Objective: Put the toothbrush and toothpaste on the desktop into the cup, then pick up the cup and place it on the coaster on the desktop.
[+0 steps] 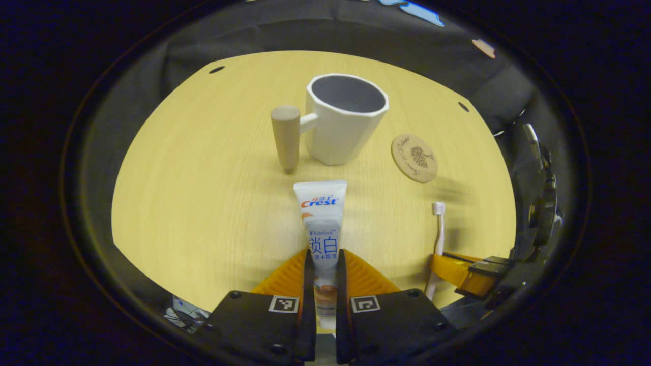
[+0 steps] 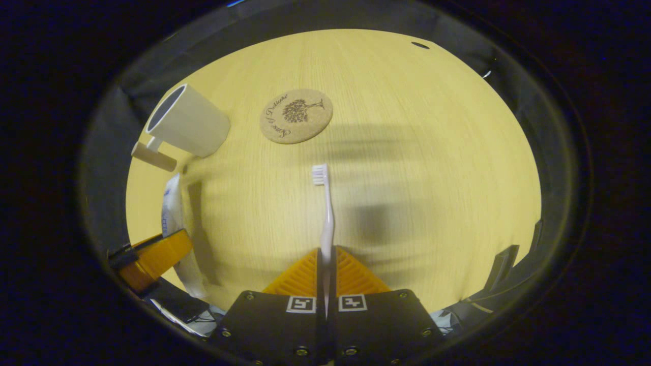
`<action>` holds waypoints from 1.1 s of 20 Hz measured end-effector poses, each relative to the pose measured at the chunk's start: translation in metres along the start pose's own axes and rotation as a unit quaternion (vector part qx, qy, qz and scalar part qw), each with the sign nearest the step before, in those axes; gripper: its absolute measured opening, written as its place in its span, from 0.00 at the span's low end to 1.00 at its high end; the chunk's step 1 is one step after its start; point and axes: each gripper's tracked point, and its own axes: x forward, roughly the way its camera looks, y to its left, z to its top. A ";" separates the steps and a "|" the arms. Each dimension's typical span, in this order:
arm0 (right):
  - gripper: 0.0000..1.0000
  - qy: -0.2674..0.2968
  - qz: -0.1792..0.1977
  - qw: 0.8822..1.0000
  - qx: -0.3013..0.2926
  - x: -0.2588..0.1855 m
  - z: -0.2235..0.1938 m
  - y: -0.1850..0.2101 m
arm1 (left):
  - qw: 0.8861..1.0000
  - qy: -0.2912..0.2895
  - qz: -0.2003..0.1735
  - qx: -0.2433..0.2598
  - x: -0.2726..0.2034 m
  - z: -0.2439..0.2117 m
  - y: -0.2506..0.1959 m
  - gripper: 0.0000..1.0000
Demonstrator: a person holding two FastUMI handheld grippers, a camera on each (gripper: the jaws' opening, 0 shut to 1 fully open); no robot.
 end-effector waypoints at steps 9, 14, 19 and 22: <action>0.02 -0.010 0.010 1.000 0.023 -0.006 0.008 0.000 | 0.997 -0.068 -0.021 0.007 -0.041 0.067 -0.013 0.23; 0.02 -0.015 0.015 0.999 0.033 -0.010 0.014 0.001 | 0.994 -0.099 -0.035 0.018 -0.052 0.102 -0.020 0.23; 0.02 -0.019 0.017 0.999 0.045 -0.011 0.019 0.004 | 0.992 -0.113 -0.036 0.036 -0.048 0.133 -0.022 0.23; 0.02 -0.021 0.017 0.998 0.053 -0.014 0.021 0.004 | 0.991 -0.117 -0.038 0.046 -0.039 0.153 -0.020 0.23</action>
